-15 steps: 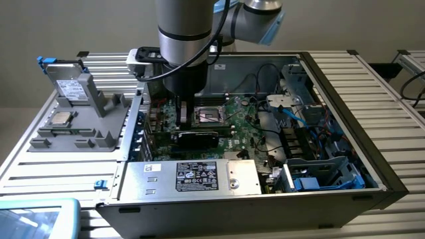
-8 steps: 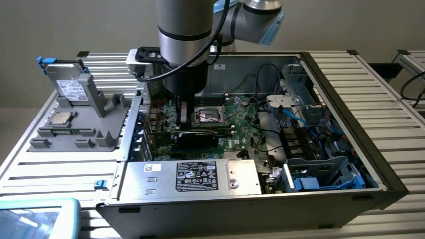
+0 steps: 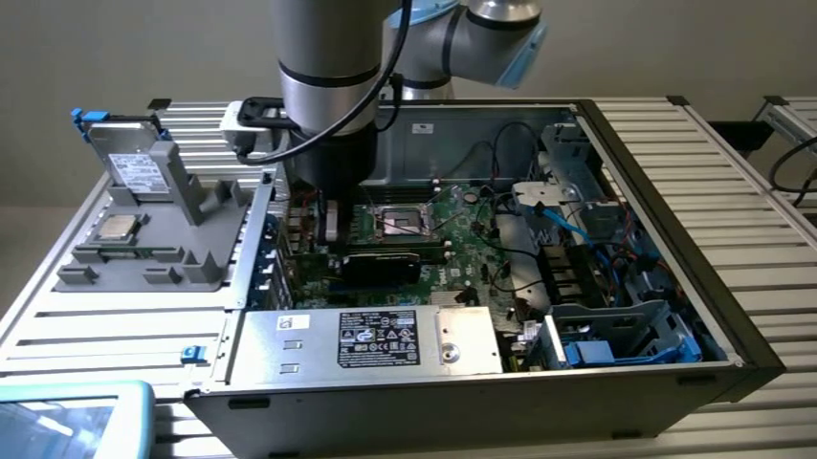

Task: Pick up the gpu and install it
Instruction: 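Press down on the gpu until it lock into place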

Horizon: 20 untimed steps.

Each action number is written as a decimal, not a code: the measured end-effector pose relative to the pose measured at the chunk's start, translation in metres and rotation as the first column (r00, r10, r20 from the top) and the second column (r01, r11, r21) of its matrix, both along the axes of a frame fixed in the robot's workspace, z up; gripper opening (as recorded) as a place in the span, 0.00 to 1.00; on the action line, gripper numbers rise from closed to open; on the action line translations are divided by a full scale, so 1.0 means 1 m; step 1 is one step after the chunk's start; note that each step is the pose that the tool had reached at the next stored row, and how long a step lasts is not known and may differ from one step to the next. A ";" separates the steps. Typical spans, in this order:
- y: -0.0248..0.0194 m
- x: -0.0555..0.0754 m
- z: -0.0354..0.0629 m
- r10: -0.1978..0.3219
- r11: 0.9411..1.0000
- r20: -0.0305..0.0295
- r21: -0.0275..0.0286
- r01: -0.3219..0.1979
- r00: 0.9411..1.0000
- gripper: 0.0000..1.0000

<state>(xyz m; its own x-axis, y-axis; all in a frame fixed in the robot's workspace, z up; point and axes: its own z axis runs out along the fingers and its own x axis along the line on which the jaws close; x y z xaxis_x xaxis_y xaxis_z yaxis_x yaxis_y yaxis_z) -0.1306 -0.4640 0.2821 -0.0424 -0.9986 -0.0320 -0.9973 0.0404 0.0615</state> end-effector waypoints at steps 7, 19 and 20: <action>0.0044 -0.006 -0.0040 0.000 1.000 0.000 0.000 0.000 1.000 0.12; 0.0051 -0.009 -0.0147 0.000 1.000 -0.002 0.000 0.000 1.000 0.12; 0.0052 -0.009 -0.0148 0.000 1.000 -0.002 0.000 0.000 1.000 0.12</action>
